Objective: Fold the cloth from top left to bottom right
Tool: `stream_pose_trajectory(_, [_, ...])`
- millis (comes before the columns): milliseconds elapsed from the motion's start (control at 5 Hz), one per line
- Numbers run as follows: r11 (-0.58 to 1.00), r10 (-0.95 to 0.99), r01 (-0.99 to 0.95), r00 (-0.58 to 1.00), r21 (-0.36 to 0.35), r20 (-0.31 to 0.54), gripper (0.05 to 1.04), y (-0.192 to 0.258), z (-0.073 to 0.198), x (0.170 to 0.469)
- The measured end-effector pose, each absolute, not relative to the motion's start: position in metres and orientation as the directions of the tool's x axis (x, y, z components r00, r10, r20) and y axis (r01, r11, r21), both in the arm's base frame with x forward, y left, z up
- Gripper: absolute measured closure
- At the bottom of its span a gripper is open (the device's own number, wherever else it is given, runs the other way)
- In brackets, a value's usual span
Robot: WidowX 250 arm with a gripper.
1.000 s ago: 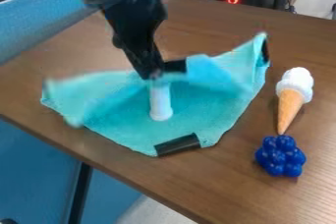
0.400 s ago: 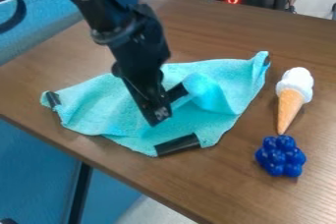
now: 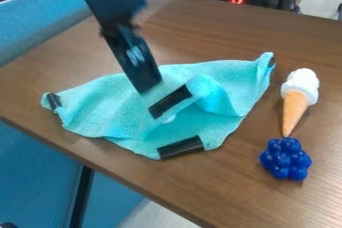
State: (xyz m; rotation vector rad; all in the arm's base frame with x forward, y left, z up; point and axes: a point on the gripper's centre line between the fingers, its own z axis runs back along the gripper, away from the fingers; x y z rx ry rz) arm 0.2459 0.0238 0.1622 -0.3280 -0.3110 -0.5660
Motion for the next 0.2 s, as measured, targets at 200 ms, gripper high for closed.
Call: stream_pose_trajectory(200, [0.770,-0.482,0.600,0.769,-0.217,0.419,0.083,0.0423,0.1894,0.2416])
